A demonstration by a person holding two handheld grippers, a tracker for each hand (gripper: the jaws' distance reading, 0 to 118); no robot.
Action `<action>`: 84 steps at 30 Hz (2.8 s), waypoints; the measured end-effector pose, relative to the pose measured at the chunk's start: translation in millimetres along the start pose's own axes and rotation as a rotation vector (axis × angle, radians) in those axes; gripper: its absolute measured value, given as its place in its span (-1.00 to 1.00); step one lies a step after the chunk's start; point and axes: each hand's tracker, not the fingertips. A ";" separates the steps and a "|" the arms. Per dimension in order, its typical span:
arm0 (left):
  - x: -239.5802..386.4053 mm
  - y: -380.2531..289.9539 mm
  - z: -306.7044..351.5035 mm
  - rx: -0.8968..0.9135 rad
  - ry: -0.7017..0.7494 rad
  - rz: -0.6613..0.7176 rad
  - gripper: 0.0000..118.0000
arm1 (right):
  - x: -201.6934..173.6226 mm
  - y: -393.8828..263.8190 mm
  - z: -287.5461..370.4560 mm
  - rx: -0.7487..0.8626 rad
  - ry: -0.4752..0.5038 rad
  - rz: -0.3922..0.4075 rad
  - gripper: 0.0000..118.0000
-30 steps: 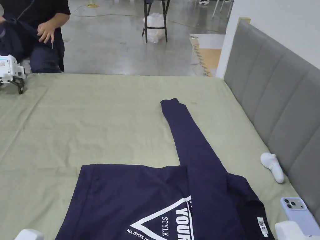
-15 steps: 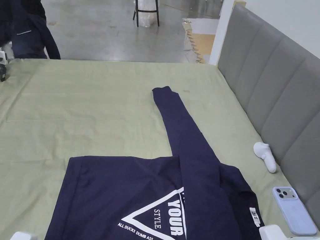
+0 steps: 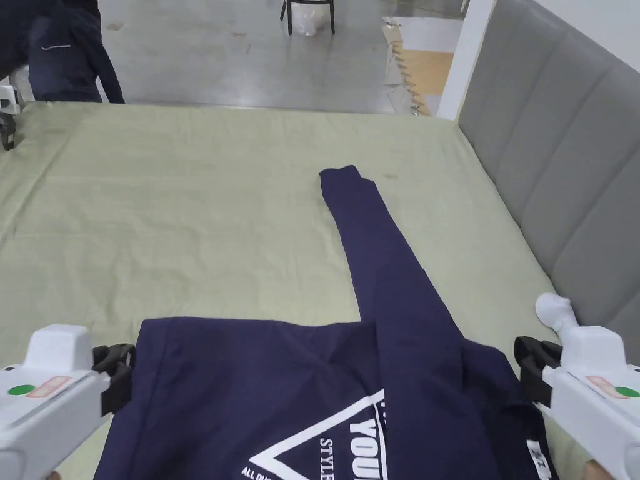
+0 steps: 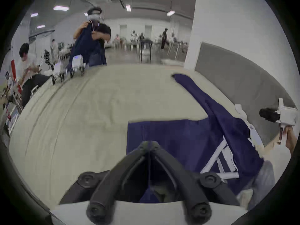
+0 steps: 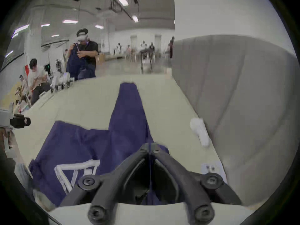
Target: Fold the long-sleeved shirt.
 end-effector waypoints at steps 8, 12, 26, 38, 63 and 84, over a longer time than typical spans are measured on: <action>28.3 44.7 -110.7 0.023 -0.054 0.017 -0.92 | -42.0 68.8 -169.3 0.006 0.105 0.020 -0.25; 37.3 61.3 -155.8 0.017 -0.078 0.039 -0.92 | -59.3 109.4 -277.5 -0.046 0.085 0.041 1.00; 40.6 58.5 -216.5 -0.029 -0.114 0.043 -0.92 | -74.3 168.4 -494.2 -0.233 0.052 -0.073 -0.98; 23.8 54.5 -98.2 0.050 -0.053 0.057 -0.92 | -59.7 171.4 -211.5 0.028 0.134 0.036 -0.98; 4.4 -66.2 43.6 -0.047 -0.042 0.075 -0.92 | -78.5 -144.0 67.2 -0.501 0.132 -0.047 -0.98; 26.8 -18.5 28.6 0.113 -0.051 0.088 -0.92 | -20.8 -48.4 22.6 -0.029 0.032 0.011 -0.31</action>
